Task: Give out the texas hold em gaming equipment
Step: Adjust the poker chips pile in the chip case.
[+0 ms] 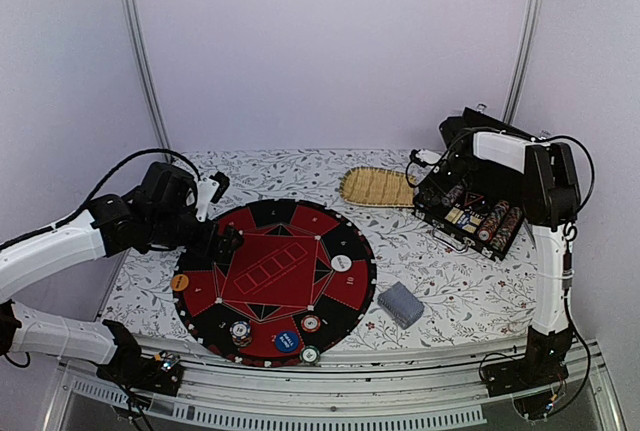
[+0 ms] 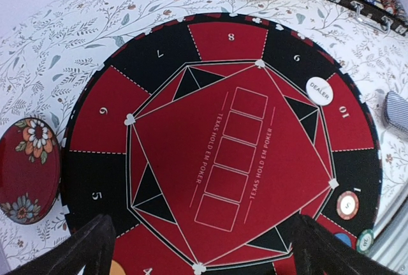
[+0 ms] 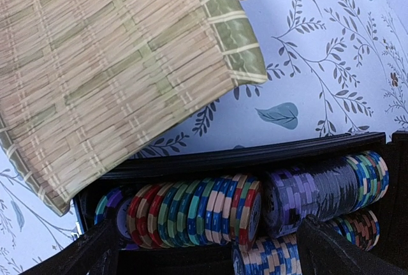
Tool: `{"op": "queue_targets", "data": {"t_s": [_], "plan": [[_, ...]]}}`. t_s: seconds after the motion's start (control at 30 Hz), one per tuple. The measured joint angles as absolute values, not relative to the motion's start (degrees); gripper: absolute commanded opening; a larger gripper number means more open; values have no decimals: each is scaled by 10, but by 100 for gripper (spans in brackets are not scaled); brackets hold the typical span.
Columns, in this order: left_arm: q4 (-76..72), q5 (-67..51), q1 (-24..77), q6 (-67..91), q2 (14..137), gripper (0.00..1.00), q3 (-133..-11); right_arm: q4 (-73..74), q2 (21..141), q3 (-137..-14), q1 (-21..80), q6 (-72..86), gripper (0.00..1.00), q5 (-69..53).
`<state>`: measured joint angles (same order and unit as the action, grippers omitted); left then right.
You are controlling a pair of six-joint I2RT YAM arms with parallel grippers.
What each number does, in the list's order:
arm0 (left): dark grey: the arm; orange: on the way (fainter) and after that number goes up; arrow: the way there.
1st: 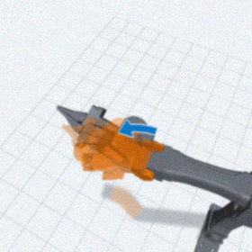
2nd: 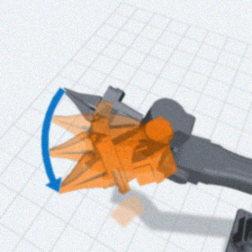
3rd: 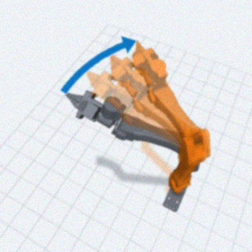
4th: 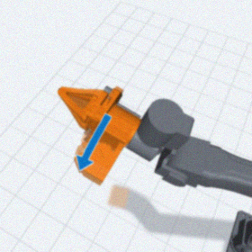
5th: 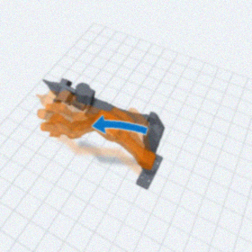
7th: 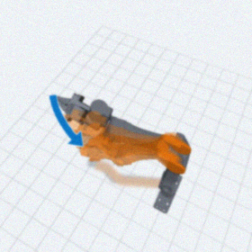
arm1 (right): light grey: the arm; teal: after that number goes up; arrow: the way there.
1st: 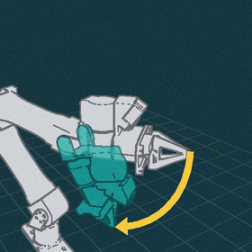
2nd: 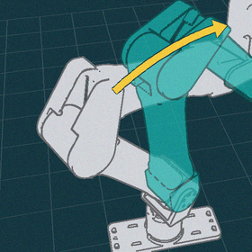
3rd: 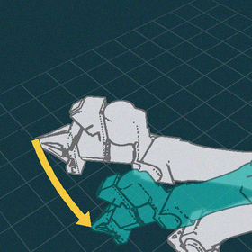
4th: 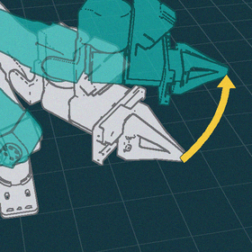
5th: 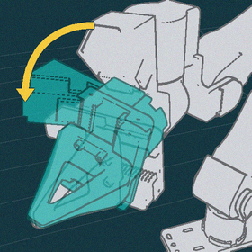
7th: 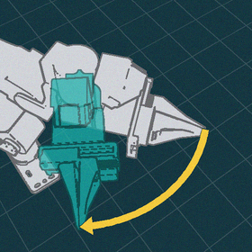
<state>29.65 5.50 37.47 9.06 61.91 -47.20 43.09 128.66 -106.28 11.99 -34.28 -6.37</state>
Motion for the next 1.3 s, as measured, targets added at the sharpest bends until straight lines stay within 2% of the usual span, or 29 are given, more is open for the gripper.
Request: {"op": "queue_targets", "data": {"t_s": [0.2, 0.47, 0.57, 1.07, 1.2, 1.3], "plan": [[296, 54, 375, 90, 619, 98, -472, 430, 1305, -1079, 120, -345, 99, -41], [296, 53, 374, 90, 619, 98, -472, 422, 1314, -1083, 121, -343, 76, 8], [296, 53, 374, 90, 619, 98, -472, 424, 1314, -1084, 119, -343, 72, 3], [296, 53, 374, 90, 623, 98, -472, 432, 1314, -1088, 129, -344, 70, 4], [296, 51, 374, 90, 623, 98, -472, 427, 1311, -1081, 136, -341, 76, 23], [296, 49, 374, 90, 623, 98, -472, 415, 1305, -1066, 142, -338, 77, 33]]}}
